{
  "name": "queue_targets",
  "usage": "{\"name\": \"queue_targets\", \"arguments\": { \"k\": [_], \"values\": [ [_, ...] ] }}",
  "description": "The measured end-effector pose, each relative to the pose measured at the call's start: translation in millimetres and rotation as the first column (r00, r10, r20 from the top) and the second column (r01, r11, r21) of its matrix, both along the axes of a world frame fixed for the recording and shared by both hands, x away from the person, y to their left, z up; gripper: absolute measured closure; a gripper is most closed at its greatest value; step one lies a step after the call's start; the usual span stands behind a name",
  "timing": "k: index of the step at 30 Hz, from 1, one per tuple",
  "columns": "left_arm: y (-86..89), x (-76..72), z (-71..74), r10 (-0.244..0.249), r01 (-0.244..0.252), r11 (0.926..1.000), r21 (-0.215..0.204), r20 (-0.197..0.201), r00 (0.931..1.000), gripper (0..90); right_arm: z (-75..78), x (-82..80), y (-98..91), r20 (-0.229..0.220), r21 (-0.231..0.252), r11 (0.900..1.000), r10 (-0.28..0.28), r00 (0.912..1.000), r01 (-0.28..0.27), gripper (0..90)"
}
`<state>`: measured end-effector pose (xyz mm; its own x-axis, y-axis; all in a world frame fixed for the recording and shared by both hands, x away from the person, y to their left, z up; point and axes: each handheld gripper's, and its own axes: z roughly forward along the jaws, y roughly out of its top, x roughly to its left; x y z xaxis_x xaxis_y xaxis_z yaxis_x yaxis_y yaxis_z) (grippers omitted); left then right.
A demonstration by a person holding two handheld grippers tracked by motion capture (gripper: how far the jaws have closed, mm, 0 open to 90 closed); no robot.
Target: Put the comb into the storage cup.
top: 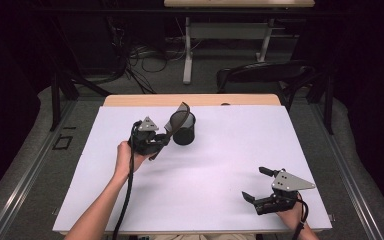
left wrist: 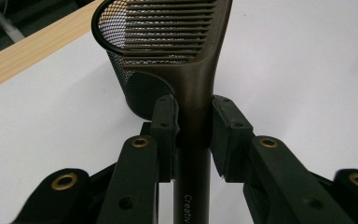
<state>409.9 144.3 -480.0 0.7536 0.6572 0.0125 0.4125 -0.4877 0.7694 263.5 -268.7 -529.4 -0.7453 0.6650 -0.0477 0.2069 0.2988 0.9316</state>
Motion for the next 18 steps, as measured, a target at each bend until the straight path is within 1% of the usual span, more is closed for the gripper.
{"name": "queue_targets", "arguments": {
  "k": [5, 7, 10, 12, 18],
  "values": [
    [-1.7, 0.1, -0.1, 0.008, -0.008, 0.9998, -0.016, 0.015, 0.9998, 72.7, -1.9, 2.3, 1.0, -0.009, 0.000, 1.0000, 0.007, 0.9999, -0.007, 0.2],
    [-2.1, 0.3, 0.7, 0.006, -0.006, 0.9999, -0.013, 0.023, 0.9997, 72.7, -2.8, 2.8, 1.1, -0.012, 0.001, 1.0000, 0.009, 0.9999, -0.009, 0.2],
    [-3.1, -0.9, 0.6, 0.009, -0.009, 0.9996, -0.027, 0.021, 0.9997, 72.7, -2.9, 3.3, 0.8, -0.009, 0.000, 0.9999, 0.016, 0.9998, -0.016, 0.2],
    [-3.6, -1.9, 1.2, 0.007, -0.007, 0.9997, -0.022, 0.030, 0.9995, 72.8, -2.7, 4.1, 0.7, -0.012, -0.004, 0.9998, 0.020, 0.9997, -0.020, 0.2],
    [-5.2, -2.6, 1.6, 0.011, -0.011, 0.9997, -0.023, 0.032, 0.9994, 72.8, -4.2, 7.4, 3.6, -0.022, -0.009, 0.9994, 0.034, 0.9992, -0.034, 0.2]
  ]
}}
